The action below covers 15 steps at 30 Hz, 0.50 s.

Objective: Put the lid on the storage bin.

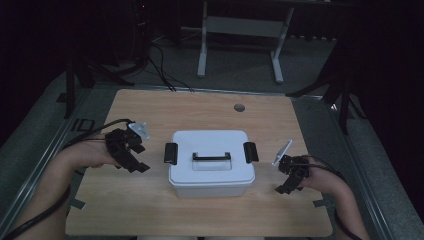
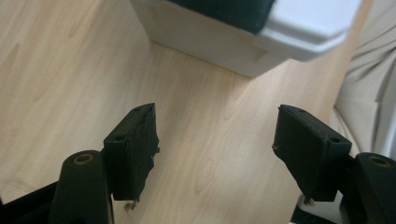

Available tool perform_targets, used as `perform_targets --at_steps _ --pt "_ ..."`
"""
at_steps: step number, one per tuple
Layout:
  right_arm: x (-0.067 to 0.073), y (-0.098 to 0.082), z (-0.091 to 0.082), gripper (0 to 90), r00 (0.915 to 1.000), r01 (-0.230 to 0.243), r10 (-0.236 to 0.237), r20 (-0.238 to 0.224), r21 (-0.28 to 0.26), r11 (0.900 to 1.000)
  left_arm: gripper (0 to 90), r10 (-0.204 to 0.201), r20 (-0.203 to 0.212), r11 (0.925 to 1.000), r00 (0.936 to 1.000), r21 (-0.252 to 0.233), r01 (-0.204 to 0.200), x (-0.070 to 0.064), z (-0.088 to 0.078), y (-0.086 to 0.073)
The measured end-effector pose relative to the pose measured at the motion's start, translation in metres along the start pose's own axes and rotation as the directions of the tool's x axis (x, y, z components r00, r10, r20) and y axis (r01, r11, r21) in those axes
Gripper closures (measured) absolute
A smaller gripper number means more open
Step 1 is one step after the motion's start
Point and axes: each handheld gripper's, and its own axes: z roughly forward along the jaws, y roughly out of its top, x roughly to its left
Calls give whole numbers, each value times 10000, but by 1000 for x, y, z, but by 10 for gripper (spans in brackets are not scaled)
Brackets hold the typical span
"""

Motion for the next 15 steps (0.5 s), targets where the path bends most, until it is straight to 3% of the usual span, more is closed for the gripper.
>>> perform_targets --at_steps 15 --pt "0 -1 1 196 9997 -18 25 261 -291 9996 307 -908 122 9938 9958 -635 913 1 21 -55"
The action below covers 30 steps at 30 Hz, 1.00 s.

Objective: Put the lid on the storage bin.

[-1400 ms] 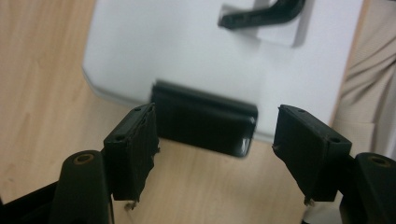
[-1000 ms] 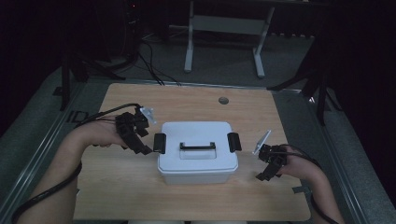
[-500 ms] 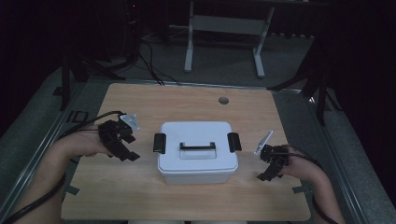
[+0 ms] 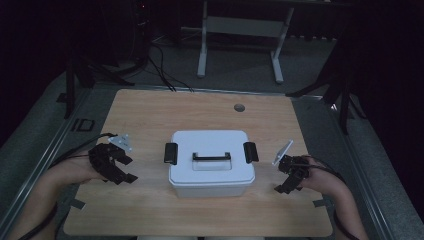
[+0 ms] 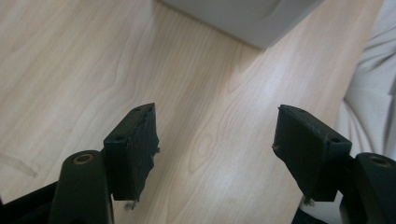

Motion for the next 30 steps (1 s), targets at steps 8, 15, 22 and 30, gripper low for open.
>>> perform_targets --at_steps 8,15,22,30 --pt "-1 -6 3 195 9997 -154 162 207 -393 9991 271 -559 -5 9974 9984 -464 558 5 16 -27" --pt "-1 -13 7 186 9983 -404 441 381 -927 9949 113 -764 -287 9862 9967 -1494 713 6 38 -53" --pt "-1 -23 16 137 9894 -1197 1334 570 -1992 9726 20 -1316 -459 9742 9902 -1905 1207 9 58 -73" --pt "-5 -34 31 125 9627 -2113 2524 970 -3124 9261 20 -1789 -1168 9657 9769 -2105 1517 8 70 -86"
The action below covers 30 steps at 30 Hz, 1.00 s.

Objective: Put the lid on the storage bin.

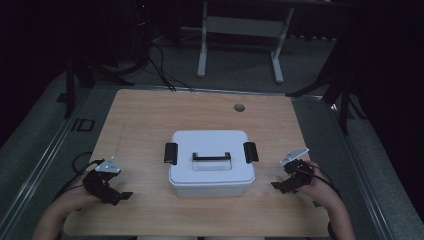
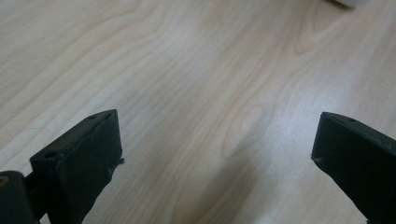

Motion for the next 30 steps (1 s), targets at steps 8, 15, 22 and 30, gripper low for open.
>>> perform_targets --at_steps 8,15,22,30 --pt "-2 -12 8 120 9935 -877 943 639 -1002 9911 20 -1144 -1389 9907 9837 -887 1027 4 2 -7" --pt "-3 -21 12 118 9701 -1871 2155 1121 -2206 9572 20 -1839 -1970 9732 9630 -1739 1503 6 -4 -14" --pt "-2 -26 13 118 9325 -2312 2959 2072 -2869 9296 20 -1823 -2776 9734 9432 -1861 1333 -1 -1 -18" --pt "-1 -31 17 119 8944 -2608 3578 2686 -3367 9048 20 -2235 -3285 9557 9177 -2587 1401 -5 -2 -22"
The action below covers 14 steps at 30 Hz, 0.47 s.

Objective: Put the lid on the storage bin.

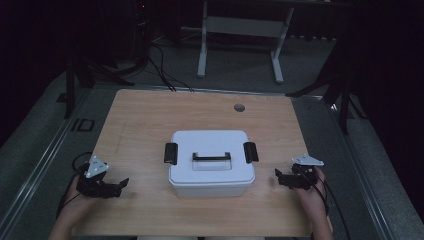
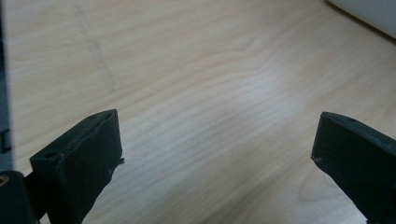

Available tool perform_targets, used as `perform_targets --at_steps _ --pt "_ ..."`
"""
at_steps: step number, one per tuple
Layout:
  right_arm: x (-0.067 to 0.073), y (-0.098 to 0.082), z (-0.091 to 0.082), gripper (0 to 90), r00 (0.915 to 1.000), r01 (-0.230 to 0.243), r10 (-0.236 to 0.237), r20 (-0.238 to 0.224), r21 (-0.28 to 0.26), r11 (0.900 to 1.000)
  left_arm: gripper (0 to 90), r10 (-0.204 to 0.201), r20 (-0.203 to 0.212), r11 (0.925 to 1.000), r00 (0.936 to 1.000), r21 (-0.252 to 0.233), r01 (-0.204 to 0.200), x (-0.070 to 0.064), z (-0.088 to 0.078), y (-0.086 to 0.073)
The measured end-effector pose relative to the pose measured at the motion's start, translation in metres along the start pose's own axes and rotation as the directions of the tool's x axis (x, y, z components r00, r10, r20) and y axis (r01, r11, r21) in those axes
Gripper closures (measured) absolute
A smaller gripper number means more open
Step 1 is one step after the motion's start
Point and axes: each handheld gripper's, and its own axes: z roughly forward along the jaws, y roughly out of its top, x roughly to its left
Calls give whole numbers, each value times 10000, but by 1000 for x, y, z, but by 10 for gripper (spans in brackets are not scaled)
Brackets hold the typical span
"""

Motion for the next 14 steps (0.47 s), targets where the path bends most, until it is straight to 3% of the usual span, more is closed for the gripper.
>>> perform_targets --at_steps 5,8,14 --pt "-3 -3 1 119 9990 -364 367 252 -153 9992 21 -814 -634 9955 9947 -533 781 6 -4 -5" --pt "-4 -6 2 119 9983 -446 451 364 -152 9989 20 -1084 -839 9915 9906 -814 1016 7 -6 -7" --pt "-5 -6 1 119 9972 -607 618 429 -275 9978 20 -1054 -993 9914 9895 -878 968 6 -7 -9"
